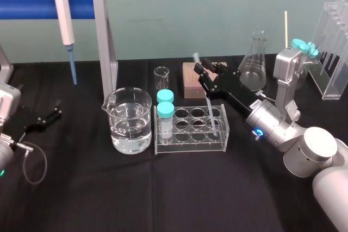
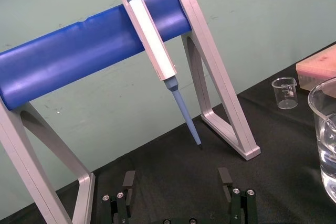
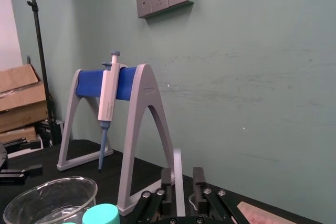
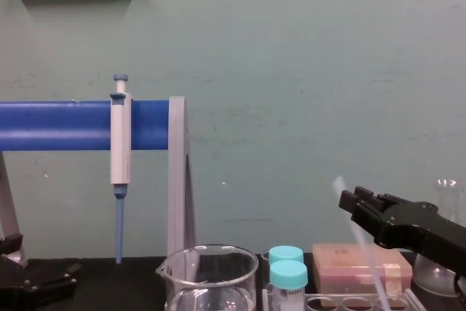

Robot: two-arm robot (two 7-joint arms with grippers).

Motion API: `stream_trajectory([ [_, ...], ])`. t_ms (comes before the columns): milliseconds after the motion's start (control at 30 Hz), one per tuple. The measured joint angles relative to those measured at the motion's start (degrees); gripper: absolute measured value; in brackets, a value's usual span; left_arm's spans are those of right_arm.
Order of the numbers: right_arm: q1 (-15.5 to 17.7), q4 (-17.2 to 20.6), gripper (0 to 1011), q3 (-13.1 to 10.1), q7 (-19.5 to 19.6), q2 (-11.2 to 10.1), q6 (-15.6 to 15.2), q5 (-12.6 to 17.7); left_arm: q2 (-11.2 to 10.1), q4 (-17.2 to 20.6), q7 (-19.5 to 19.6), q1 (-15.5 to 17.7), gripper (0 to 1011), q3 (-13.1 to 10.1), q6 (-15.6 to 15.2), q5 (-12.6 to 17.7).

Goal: Pick up the stirring rod with one hand, then place it down.

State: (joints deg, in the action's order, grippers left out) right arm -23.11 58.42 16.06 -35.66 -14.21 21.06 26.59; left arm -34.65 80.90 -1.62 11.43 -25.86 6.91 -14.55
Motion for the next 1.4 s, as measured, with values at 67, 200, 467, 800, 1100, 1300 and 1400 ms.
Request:
stream_trajectory([
  [67,0.00,0.00,301,0.00,-0.01,0.00,0.01,0.01,0.00,0.00,0.00,0.00,1000,0.00,0.00,0.00],
  [200,0.00,0.00,429,0.00,-0.04,0.00,0.05,0.05,0.00,0.00,0.00,0.00,1000,0.00,0.00,0.00],
  [467,0.00,0.00,672,-0.01,-0.07,0.00,0.08,0.07,0.00,0.00,0.00,0.00,1000,0.00,0.00,0.00],
  [800,0.00,0.00,958,0.00,-0.08,0.00,0.08,0.06,0.00,0.00,0.00,0.00,1000,0.00,0.00,0.00],
  [1100,1.23,2.31,1003,-0.86,2.48,0.17,1.45,-0.69,0.00,0.00,0.00,0.00,1000,0.00,0.00,0.00],
  [1300,4.65,8.47,1003,-3.66,11.16,0.39,1.48,-4.23,0.00,0.00,0.00,0.00,1000,0.00,0.00,0.00],
  [1400,6.60,11.85,1003,-5.16,15.72,0.41,-1.75,-5.55,0.00,0.00,0.00,0.00,1000,0.00,0.00,0.00],
])
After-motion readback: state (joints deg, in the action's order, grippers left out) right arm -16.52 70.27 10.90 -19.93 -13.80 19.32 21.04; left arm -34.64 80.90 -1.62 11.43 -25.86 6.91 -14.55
